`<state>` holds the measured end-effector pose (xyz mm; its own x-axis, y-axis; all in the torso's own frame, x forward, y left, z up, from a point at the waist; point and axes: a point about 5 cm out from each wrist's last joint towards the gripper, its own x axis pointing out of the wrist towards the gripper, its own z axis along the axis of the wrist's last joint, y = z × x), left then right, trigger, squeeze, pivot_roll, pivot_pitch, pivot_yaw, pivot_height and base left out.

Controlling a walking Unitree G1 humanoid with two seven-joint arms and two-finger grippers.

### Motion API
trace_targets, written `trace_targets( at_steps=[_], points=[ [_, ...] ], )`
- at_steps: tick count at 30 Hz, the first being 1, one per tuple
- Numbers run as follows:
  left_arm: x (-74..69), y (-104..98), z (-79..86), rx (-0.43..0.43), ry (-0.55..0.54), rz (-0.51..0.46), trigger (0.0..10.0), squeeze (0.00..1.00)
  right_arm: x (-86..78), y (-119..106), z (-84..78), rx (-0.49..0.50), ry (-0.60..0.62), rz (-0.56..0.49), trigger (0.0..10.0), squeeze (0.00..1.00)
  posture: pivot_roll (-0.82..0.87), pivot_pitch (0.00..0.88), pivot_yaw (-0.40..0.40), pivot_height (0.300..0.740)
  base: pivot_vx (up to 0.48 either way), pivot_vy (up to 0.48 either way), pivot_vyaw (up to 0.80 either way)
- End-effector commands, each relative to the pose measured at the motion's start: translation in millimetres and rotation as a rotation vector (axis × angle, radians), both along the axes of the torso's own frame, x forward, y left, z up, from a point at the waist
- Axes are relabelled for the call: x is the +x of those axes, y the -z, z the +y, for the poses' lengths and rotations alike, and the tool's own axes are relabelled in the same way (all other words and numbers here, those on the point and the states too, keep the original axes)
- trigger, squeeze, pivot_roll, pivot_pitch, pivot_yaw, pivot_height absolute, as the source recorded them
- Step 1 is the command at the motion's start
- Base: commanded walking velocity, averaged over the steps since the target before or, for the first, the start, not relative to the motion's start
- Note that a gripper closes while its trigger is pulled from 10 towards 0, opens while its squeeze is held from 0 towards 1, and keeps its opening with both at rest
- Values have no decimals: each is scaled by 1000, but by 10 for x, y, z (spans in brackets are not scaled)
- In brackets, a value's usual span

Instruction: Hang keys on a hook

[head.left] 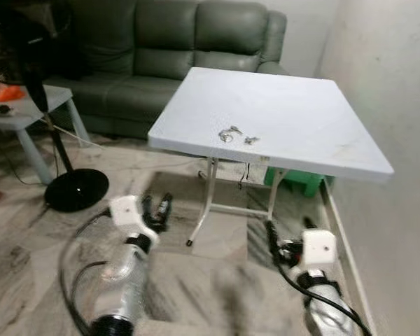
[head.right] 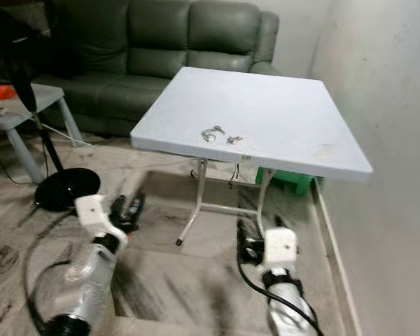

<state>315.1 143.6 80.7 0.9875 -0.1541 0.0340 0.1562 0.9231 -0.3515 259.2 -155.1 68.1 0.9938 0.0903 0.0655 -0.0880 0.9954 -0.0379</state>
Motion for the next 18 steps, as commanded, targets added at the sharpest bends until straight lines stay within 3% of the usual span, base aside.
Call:
trace_targets(
  at_steps=[1, 18],
  points=[
    [3, 20, -99, -11, 30, 14, 10000, 0, -13, 9, -92, -9, 26, 9, 10000, 0, -4, 0, -30, 740, 0, 480, 0],
    [7, 21, -97, -8, 24, 17, 10000, 0, -13, 10, -92, -8, 24, 12, 10000, 0, 0, 0, -32, 740, 0, 480, 0]
  ],
)
